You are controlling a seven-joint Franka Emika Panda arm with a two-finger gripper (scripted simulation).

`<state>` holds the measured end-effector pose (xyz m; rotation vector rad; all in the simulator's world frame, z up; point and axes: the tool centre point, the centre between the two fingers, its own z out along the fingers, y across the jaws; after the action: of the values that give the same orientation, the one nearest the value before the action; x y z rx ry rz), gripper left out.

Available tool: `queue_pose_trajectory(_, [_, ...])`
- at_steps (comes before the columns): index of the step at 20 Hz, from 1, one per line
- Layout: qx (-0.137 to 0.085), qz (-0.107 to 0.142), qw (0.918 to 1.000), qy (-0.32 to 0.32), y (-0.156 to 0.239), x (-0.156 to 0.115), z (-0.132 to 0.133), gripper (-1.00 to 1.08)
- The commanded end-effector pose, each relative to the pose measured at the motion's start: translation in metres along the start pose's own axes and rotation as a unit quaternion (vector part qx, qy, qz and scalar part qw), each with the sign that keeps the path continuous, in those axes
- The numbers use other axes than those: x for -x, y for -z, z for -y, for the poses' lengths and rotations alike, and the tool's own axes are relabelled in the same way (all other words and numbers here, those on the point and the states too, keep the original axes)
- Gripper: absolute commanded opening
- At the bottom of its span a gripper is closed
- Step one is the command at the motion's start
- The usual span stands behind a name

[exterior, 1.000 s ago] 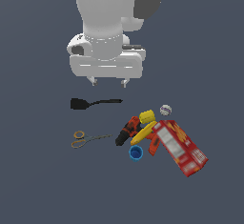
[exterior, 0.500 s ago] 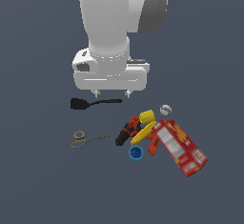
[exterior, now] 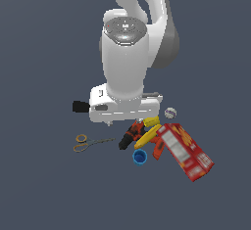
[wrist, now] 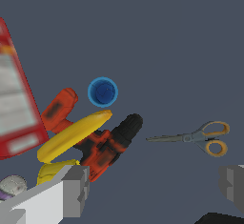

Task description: Pick up a designated object from a clutter of objects.

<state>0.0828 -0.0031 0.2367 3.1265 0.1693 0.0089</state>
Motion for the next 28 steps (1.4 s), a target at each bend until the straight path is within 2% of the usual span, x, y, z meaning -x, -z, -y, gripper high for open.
queue_pose_trajectory(1, [0.000, 0.000, 0.9998, 0.018, -0.021, -0.014, 0.008, 1.00])
queue_pose_trajectory(8, [-0.001, 0.001, 0.9979, 0.065, -0.081, -0.045, 0.032, 1.00])
queue_pose_trajectory(15, [-0.004, 0.002, 0.9954, 0.095, -0.125, -0.061, 0.049, 1.00])
queue_pose_trajectory(28, [-0.006, 0.003, 0.9941, 0.108, -0.149, -0.065, 0.058, 1.00])
